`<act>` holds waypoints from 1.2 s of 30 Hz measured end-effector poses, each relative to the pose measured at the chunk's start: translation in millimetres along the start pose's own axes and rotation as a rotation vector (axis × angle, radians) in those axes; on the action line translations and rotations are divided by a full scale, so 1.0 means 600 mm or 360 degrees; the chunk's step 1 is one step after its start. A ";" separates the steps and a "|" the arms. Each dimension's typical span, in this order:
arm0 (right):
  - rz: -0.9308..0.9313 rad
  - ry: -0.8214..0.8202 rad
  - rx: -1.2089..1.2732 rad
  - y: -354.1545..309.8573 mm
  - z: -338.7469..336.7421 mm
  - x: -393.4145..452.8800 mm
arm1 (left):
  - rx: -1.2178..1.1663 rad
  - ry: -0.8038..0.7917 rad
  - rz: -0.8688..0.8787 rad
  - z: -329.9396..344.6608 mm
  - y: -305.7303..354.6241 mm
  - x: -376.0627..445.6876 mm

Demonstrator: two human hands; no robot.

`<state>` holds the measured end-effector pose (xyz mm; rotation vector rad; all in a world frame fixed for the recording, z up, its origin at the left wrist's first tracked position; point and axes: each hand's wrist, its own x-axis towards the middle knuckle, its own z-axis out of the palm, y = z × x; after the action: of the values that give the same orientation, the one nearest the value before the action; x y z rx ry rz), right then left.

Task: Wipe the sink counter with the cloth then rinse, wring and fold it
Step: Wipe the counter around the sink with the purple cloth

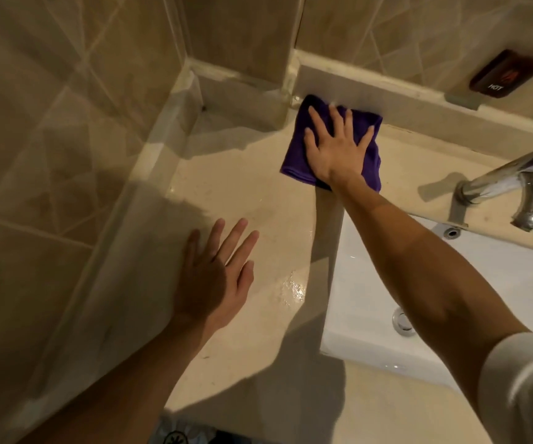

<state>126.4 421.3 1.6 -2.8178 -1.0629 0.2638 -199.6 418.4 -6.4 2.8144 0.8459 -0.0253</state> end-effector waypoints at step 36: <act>-0.0110 -0.0079 0.0076 -0.068 0.065 -0.505 | 0.0042 0.0131 0.0072 0.015 -0.003 -0.005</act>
<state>-131.8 252.6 7.2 -2.7400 -1.1461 0.3493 -203.0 416.5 -15.5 2.8757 0.8045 0.0871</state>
